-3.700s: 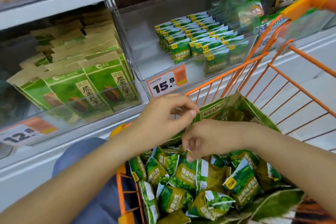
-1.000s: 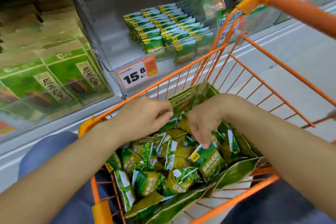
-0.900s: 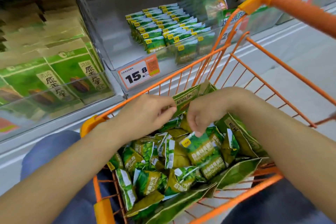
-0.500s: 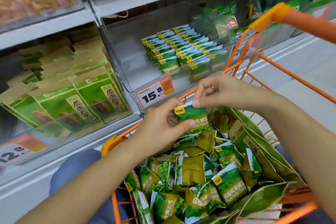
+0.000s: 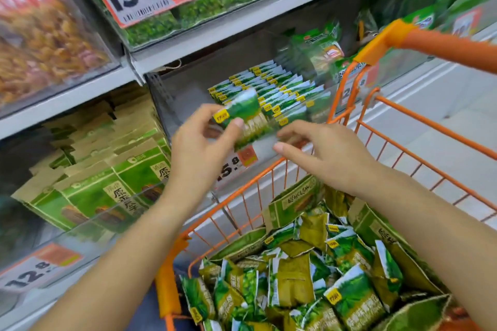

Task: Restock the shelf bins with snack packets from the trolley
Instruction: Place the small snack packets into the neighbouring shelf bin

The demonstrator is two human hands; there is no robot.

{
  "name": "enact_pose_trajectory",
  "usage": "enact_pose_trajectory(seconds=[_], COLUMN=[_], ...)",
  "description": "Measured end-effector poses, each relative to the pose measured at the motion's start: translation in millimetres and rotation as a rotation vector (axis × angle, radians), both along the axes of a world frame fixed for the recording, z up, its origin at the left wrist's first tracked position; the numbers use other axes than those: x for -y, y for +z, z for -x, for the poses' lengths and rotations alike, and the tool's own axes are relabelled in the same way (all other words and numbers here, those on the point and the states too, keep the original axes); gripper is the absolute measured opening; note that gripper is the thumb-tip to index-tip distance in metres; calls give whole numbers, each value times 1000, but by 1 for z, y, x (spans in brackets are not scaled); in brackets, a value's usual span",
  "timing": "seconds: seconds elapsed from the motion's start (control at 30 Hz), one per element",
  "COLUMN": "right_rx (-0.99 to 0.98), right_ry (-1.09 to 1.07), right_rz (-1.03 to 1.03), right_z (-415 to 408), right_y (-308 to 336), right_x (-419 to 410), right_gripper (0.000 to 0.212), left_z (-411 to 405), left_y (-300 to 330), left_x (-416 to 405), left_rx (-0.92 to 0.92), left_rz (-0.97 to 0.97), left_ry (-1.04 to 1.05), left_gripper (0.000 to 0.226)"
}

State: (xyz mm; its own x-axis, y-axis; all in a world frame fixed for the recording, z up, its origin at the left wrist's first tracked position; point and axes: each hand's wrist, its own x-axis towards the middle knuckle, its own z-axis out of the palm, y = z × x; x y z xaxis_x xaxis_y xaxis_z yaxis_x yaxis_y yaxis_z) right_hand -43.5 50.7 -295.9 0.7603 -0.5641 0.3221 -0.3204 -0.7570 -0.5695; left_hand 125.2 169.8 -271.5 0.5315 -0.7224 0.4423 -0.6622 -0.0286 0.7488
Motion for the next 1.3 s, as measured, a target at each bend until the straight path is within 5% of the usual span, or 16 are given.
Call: enact_pose_trajectory(seconds=[0.07,0.4,0.5,0.73,0.9,1.07,1.3], right_rx=[-115,-146,-149,-157,-177,-199,-207], right_ry=[-14,56,52,66,70,74,85], right_rz=[187,171,182,204,226,234,239], right_z=[-2,-3,-3,-4,-4,-5,-6], right_y=[-5,-8,-8,-8,-6,-5,-4], right_x=[2,4,4,4,4,4,4], right_gripper=[43,27,26,27,26,27,28], left_z=[-25,-70,-73,-86,-85,-82,-81], left_y=[-1,-30,-45,-59,-58,-60,-60], left_x=[26,121,129,134,131,134,140], left_rx=[-4,165,363,401,341,472,569], left_rz=[-56,-827,-841,-908,-876,-843,-839], left_ry=[91,128,113,-24,-10,93,53], left_gripper=[15,33,16,69,60,31,42])
